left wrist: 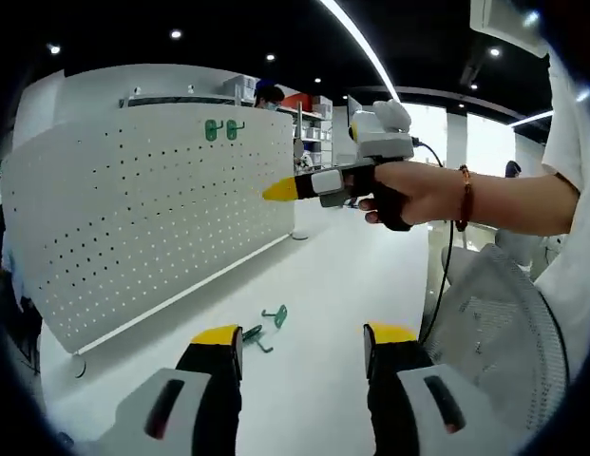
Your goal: Insert the hook assembly into the mounting plate slot until the hook locks in place.
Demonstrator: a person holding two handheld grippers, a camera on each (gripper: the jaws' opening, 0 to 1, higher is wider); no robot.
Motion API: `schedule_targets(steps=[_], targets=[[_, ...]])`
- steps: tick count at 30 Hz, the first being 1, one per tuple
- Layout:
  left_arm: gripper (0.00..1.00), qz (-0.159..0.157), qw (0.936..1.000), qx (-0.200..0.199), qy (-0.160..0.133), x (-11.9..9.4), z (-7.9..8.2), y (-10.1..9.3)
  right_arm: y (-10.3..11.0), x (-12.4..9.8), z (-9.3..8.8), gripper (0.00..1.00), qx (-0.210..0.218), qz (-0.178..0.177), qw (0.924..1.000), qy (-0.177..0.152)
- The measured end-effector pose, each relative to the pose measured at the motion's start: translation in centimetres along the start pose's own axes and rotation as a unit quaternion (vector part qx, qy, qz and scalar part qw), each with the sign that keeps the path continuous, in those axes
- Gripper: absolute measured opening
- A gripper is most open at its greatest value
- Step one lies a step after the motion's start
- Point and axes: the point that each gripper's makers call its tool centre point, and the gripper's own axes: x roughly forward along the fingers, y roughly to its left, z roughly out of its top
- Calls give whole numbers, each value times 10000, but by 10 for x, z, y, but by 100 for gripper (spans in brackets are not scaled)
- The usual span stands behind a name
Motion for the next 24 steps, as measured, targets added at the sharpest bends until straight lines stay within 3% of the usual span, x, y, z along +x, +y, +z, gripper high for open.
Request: schedule_targets(steps=[9, 19, 24], targets=[[52, 111, 9997, -3, 203, 4, -6, 5, 8, -15, -16, 27, -55, 242, 9996, 160], [53, 75, 9994, -47, 324, 14, -14, 3, 5, -30, -22, 28, -115, 256, 9994, 213], [53, 114, 9984, 66, 542, 21, -22, 8, 1, -35, -31, 28, -34, 207, 9993, 298]])
